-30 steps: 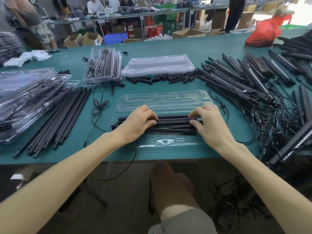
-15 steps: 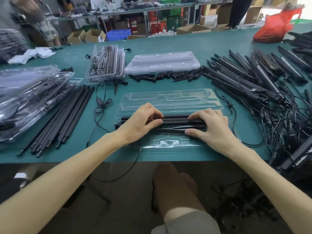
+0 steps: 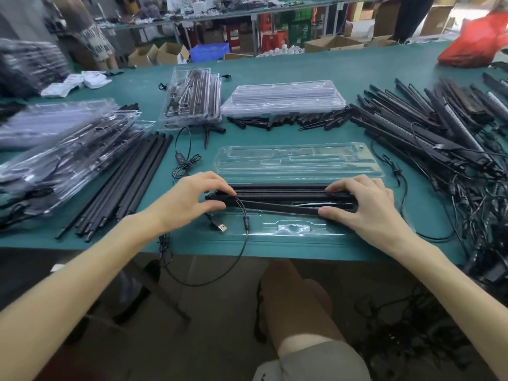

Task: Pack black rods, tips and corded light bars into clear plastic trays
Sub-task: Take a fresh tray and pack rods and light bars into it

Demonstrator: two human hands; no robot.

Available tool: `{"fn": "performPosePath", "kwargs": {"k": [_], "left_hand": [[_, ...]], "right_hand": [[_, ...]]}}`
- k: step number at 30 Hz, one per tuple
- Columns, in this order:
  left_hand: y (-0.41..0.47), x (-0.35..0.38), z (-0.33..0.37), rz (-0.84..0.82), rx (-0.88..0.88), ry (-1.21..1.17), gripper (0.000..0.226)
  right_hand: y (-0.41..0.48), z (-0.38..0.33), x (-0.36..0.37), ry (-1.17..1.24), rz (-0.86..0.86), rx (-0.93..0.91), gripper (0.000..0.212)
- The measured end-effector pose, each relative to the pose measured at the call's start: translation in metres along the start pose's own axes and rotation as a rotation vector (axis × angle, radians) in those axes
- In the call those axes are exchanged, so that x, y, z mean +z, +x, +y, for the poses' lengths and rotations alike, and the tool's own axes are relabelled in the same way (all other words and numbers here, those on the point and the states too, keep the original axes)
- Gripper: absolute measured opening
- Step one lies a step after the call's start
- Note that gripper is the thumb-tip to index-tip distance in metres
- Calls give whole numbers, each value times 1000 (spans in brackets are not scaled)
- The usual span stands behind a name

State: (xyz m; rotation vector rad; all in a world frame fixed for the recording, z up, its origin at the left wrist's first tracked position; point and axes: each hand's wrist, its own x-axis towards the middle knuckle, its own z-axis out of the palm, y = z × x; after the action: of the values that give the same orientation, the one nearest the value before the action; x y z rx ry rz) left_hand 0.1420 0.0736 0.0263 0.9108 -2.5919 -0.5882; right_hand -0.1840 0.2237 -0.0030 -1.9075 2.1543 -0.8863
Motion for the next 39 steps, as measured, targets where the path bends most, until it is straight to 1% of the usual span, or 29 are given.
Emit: {"fn": "performPosePath", "kwargs": {"k": [2,5,6,7,8,10,11,13,14,16,18,21,23,25,27,29,31,32,36,39], "left_hand": [[2,6,2,60,19,60,22],[3,9,4,95,27,120,20],[3,10,5,98,34,138,21],[2,10,6,99,39,156,22],[1,10,6,101,40,170,22],[-1,11,9,115,44,198,22],[-1,12,11,123,48,218,21],[0,15,15,144,47,261,17],[1,16,16,151,37,278,16],[4,17,17,153,6,288,11],[8,16,18,132,-32,286,5],[19,10,19,71,-78,318,16],[25,7,20,24,-77,343,20],[27,6,21,-15,-63,367,31],[28,5,20,-37,-57,384,42],[28,4,19,-41,-54,384,41],[29,4,19,-39,-48,390,40],[29,5,19,-37,-43,396,40],[28,7,19,-33,-30,416,41],[28,7,19,-28,-29,414,44]], "right_hand": [[-2,-4,-2,-75,38,-29,46],[-13,-21,-1,-299,178,-195,40],[-17,-32,2,-305,228,-258,33],[-22,-44,5,-264,238,-304,27],[-27,-59,9,-190,197,-306,28],[-32,-88,20,-73,55,-222,47],[-32,-101,28,-89,23,-207,54],[-28,-120,44,-167,8,-221,60],[-25,-128,51,-181,2,-212,59],[-19,-139,63,-169,-10,-191,48],[-14,-145,70,-111,-72,-167,39],[-9,-145,69,104,-151,-87,36],[-5,-139,61,255,-112,8,34],[-2,-129,49,372,-79,102,28],[1,-114,34,545,-140,184,23],[3,-98,20,653,-257,222,17],[4,-83,5,623,-363,245,14],[5,-76,-2,600,-390,255,14],[7,-53,-27,572,-444,270,11],[5,-41,-41,457,-438,252,7]]}}
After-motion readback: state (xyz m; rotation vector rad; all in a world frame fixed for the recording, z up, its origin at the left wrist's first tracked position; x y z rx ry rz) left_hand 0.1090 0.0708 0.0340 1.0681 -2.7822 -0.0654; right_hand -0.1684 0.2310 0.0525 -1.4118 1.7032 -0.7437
